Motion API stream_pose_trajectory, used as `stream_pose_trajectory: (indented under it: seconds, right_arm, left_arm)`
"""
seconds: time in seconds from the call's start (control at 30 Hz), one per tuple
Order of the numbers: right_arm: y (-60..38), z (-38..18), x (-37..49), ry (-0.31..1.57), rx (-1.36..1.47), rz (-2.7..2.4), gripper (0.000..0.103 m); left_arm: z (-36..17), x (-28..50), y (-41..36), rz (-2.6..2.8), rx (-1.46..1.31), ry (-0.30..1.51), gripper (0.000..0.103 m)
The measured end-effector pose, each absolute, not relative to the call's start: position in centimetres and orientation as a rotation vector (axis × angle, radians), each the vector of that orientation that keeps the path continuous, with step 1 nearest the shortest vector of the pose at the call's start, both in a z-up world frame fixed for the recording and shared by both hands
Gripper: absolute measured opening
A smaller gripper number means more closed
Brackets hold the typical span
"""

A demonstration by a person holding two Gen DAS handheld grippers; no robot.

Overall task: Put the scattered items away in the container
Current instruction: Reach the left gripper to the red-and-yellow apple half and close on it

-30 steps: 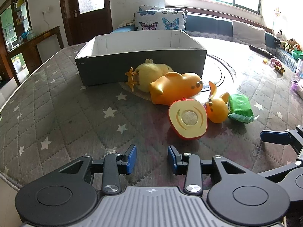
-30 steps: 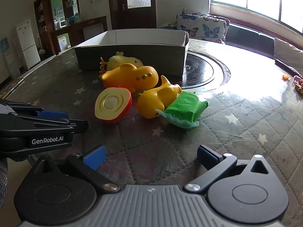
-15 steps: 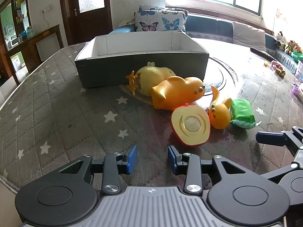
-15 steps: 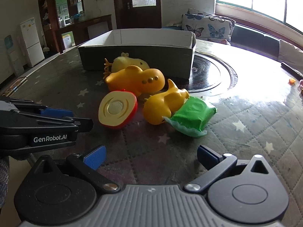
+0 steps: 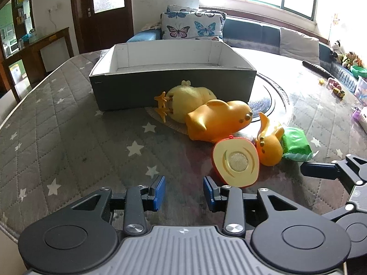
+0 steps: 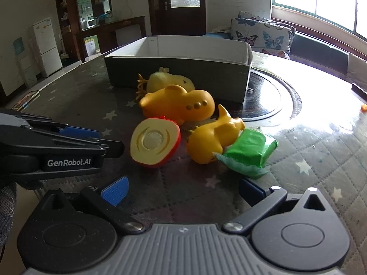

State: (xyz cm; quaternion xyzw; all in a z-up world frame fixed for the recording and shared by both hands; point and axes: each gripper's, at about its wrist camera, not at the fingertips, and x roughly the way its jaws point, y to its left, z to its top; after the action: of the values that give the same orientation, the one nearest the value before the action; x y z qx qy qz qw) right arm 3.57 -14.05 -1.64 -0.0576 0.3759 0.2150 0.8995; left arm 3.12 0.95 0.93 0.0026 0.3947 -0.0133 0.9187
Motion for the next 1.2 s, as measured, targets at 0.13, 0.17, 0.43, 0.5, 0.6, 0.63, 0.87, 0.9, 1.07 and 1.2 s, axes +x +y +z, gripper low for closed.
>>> stream_pose_trajectory:
  seconds: [0.13, 0.17, 0.43, 0.5, 0.6, 0.63, 0.87, 0.9, 1.07, 1.2]
  right_arm:
    - [-13.7, -1.4, 3.6, 0.772, -0.12, 0.464, 0.102]
    - [-13.6, -1.3, 3.6, 0.77, -0.12, 0.468, 0.102]
    - [-12.5, -1.2, 4.1, 0.77, -0.123, 0.494, 0.097]
    - [-12.3, -1.2, 4.4, 0.771, -0.117, 0.497, 0.097]
    - [-12.0, -1.3, 4.9, 0.775, -0.112, 0.496, 0.092]
    - [-11.9, -1.3, 5.0, 0.777, -0.11, 0.495, 0.09]
    - [-12.1, -1.5, 5.7, 0.788, -0.094, 0.483, 0.077]
    - [-12.2, -1.5, 5.7, 0.79, -0.093, 0.482, 0.075]
    - [-12.9, -1.2, 5.7, 0.79, -0.111, 0.464, 0.07]
    - [-13.5, -1.0, 5.6, 0.794, -0.116, 0.453, 0.07]
  left_arm:
    - [1.2, 3.6, 1.0, -0.041, 0.001, 0.81, 0.039]
    - [1.2, 3.7, 1.0, -0.044, 0.0, 0.811, 0.039]
    - [1.7, 4.4, 1.0, -0.079, 0.002, 0.81, 0.039]
    - [1.9, 4.6, 1.2, -0.086, 0.0, 0.81, 0.039]
    - [2.0, 4.9, 1.4, -0.1, -0.005, 0.816, 0.039]
    - [2.1, 5.0, 1.6, -0.104, -0.011, 0.819, 0.039]
    - [2.7, 5.4, 2.1, -0.137, -0.035, 0.817, 0.039]
    - [2.8, 5.4, 2.1, -0.145, -0.037, 0.82, 0.039]
    - [2.7, 5.8, 1.7, -0.183, -0.036, 0.831, 0.039]
    - [2.5, 6.3, 1.4, -0.207, -0.043, 0.847, 0.039]
